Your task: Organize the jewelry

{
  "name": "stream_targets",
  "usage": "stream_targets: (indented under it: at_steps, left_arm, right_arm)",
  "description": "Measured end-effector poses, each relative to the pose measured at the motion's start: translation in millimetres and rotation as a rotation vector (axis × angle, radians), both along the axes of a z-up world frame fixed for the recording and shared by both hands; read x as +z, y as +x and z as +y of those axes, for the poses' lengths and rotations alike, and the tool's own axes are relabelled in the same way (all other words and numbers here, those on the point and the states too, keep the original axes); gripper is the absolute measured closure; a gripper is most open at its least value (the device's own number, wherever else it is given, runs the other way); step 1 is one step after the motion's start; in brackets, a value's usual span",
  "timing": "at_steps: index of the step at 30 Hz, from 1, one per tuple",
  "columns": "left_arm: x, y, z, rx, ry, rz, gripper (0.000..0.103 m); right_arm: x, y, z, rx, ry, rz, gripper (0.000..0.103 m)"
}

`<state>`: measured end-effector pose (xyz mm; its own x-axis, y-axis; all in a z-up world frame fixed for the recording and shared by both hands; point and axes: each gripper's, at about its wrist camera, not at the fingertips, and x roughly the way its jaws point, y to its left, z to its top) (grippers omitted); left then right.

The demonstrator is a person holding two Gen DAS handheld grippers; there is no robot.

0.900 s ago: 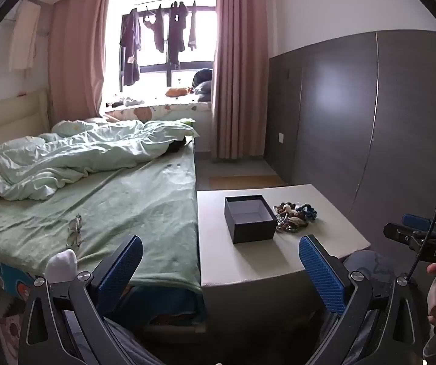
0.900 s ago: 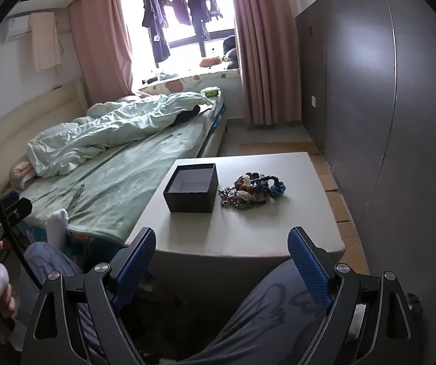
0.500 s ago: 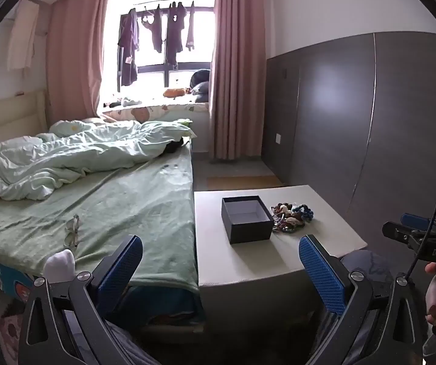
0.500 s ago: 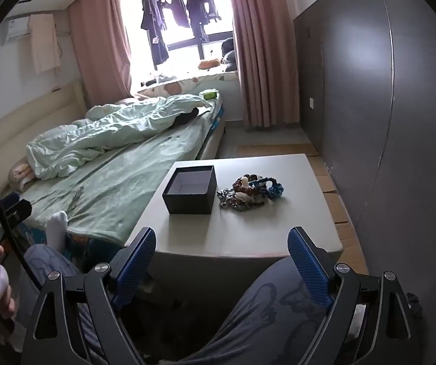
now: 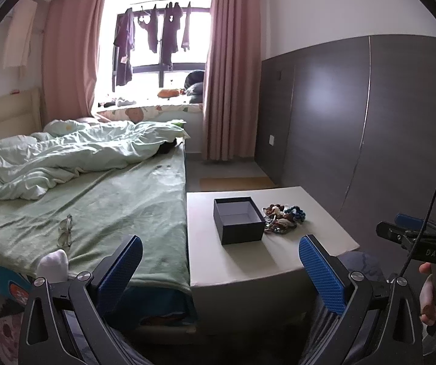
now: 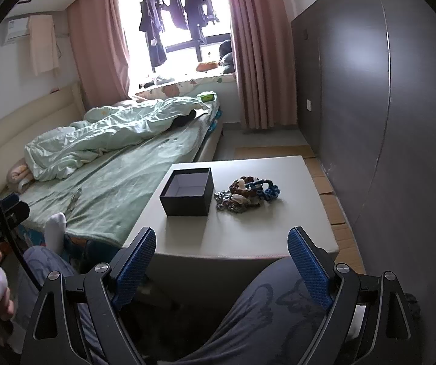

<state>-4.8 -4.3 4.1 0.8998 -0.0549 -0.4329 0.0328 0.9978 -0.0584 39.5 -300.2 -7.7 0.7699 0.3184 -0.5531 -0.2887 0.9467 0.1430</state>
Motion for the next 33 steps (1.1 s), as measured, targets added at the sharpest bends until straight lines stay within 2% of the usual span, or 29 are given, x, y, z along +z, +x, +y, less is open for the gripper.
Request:
stream_targets:
  at_steps: [12,21,33]
  left_arm:
    - [2.5,-4.3,-2.5,-0.018,-0.004,-0.005,0.000]
    - [0.0,-10.6,-11.5,-0.060,-0.001,-0.008,0.000]
    - [11.2,-28.2,-29.7,-0.079,0.008,-0.031,0.000]
  right_arm:
    - [2.5,-5.0,-0.7,-0.021,-0.007,-0.007,0.014]
    - [11.7,-27.1,-11.2,-0.064,-0.013,-0.038,0.014]
    - [19.4,-48.5,-31.3,-0.086,0.010,-0.062,0.014]
